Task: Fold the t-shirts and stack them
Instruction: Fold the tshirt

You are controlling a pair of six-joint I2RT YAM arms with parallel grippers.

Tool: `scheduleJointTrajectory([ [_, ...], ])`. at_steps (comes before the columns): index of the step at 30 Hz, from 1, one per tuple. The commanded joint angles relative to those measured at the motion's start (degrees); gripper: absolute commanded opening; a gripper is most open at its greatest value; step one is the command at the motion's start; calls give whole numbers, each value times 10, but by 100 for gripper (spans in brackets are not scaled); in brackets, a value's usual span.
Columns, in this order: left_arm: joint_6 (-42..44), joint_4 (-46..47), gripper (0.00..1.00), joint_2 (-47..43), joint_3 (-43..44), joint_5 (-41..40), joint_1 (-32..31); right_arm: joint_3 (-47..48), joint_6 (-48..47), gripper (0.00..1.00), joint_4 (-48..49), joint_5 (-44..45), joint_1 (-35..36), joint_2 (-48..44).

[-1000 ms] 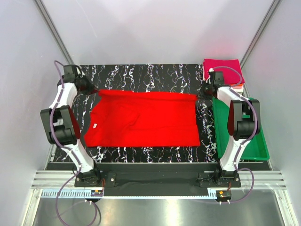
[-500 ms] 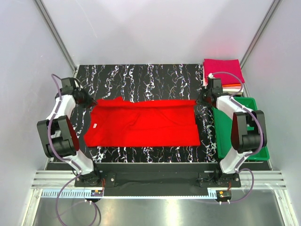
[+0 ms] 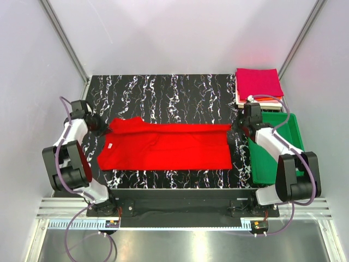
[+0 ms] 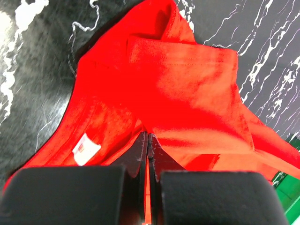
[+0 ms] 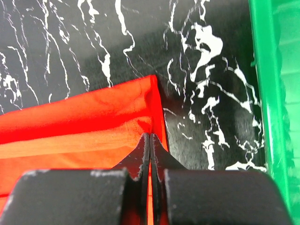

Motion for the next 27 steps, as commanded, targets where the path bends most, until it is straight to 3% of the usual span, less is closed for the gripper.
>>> scheduleJointTrajectory([
  [1, 12, 12, 0, -52, -11, -25, 7, -22, 17, 0, 21, 12, 1, -20],
  [8, 35, -2, 0, -73, -55, -42, 7, -58, 37, 2, 21, -3, 2, -18],
  [17, 49, -19, 0, -100, -88, -64, 7, -47, 53, 28, -56, -21, 7, -54],
  [19, 45, -25, 10, -99, -84, -82, 8, -40, 60, 30, -65, -25, 12, -57],
  [20, 44, -31, 24, -98, -79, -84, 7, -38, 63, 30, -67, -27, 14, -58],
  [21, 44, -34, 29, -99, -71, -87, 7, -35, 65, 29, -68, -28, 21, -56],
  [25, 41, -32, 34, -137, -46, -113, 0, -3, 62, 27, -61, -35, 33, -31],
  [27, 50, -25, 42, -160, -20, -114, -20, 17, 60, 27, -62, -54, 40, -15],
])
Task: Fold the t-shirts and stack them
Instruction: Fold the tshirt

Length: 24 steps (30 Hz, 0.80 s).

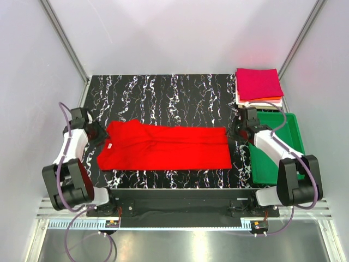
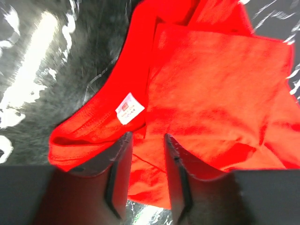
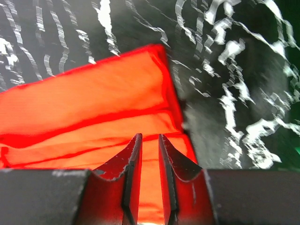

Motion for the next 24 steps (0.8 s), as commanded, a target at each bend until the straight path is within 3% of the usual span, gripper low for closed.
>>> scheduleJointTrajectory([
  [1, 14, 22, 44, -51, 69, -14, -25, 65, 4, 26, 7, -33, 17, 32],
  [6, -32, 61, 47, 2, 90, 98, -41, 116, 13, 25, -1, -41, 61, 97],
  [16, -59, 103, 47, 124, 93, 101, -49, 180, 16, 20, -3, -26, 83, 207],
  [24, -48, 102, 47, 124, 113, 89, -64, 178, 21, 19, -3, -23, 83, 250],
])
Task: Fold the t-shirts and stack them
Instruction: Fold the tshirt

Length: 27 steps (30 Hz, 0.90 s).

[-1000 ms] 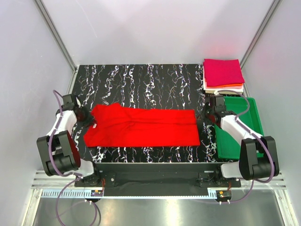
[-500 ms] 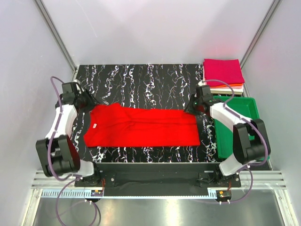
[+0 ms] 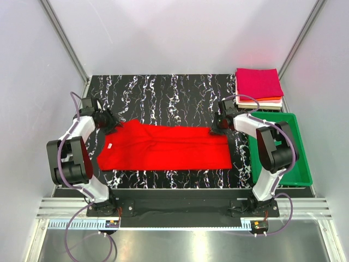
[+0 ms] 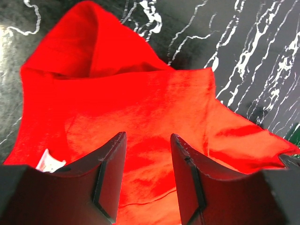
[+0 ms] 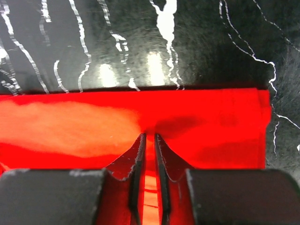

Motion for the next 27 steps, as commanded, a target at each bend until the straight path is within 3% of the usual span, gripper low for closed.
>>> scheduleJointTrajectory([
  [1, 1, 26, 47, -12, 25, 7, -4, 8, 10, 18, -2, 18, 1, 10],
  [17, 26, 15, 47, -57, 31, -19, -16, 13, 6, 15, -41, 127, 0, 33],
  [27, 39, -2, 48, -59, 50, -44, -35, 34, -4, 14, -64, 140, -10, 48],
])
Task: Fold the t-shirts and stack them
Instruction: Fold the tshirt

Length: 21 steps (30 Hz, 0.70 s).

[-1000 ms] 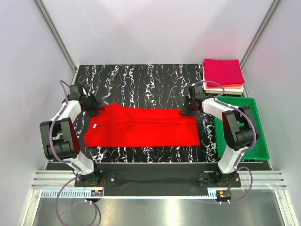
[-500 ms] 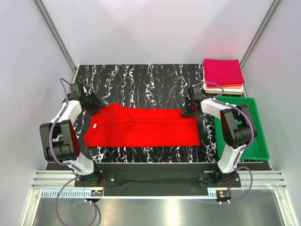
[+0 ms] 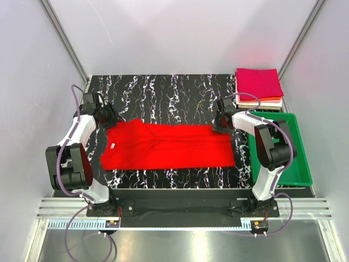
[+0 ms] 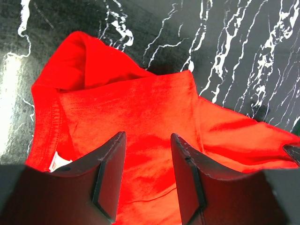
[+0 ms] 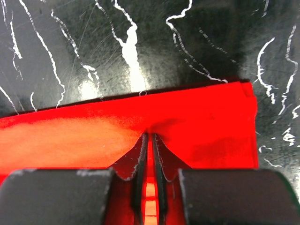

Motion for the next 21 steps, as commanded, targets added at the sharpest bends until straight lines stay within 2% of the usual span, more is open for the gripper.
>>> scheduleJointTrajectory([
  [1, 16, 6, 48, -20, 27, -23, -7, 6, -14, 14, -40, 53, -13, 23],
  [11, 27, -6, 48, -20, 33, -42, -12, 17, -27, 14, -47, 44, -24, 20],
  [17, 38, -28, 49, -17, 34, -68, -17, 39, -65, 19, -53, -17, -23, -30],
  [21, 61, -42, 54, -16, 20, -102, -23, 52, -75, 23, -58, -87, -20, -60],
])
